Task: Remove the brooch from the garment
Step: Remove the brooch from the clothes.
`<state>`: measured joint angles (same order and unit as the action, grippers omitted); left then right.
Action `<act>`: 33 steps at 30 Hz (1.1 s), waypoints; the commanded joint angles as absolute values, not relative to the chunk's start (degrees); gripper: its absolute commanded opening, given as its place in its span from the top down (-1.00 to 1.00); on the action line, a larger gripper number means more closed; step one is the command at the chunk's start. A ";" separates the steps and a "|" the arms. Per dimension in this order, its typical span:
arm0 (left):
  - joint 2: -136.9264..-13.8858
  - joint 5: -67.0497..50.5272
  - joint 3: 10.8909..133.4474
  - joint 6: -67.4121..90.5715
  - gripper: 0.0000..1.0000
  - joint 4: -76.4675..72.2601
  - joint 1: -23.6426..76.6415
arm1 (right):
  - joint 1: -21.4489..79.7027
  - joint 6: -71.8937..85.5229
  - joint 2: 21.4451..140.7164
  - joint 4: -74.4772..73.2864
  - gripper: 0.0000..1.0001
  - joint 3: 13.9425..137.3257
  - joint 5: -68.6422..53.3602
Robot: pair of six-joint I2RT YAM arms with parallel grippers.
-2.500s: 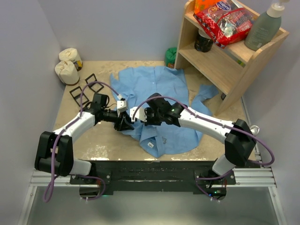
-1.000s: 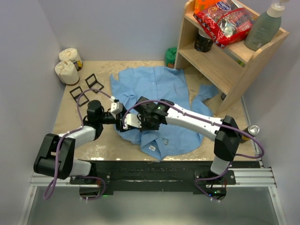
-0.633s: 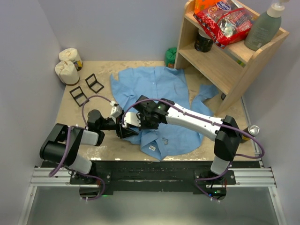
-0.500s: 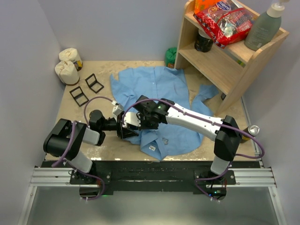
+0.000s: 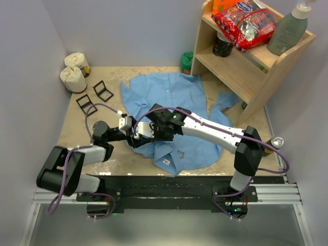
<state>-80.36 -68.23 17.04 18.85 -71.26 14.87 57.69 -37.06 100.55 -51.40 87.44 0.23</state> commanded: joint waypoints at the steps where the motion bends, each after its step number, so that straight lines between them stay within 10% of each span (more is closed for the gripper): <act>1: -72.87 -63.28 19.16 -4.20 -0.17 -60.49 16.52 | 57.48 -36.47 98.79 -49.83 1.00 89.12 -0.88; 21: -77.96 -61.26 20.40 -5.03 -0.15 -58.09 20.66 | 56.60 -35.42 97.91 -49.75 1.00 89.74 -3.25; 33: -84.38 -63.81 14.50 14.42 -0.16 -89.83 17.23 | 54.93 -34.98 96.94 -49.75 1.00 90.18 -7.21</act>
<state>-85.10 -64.07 14.87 10.83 -72.73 17.80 55.09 -35.88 100.29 -52.42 87.53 -4.08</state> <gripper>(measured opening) 0.581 0.026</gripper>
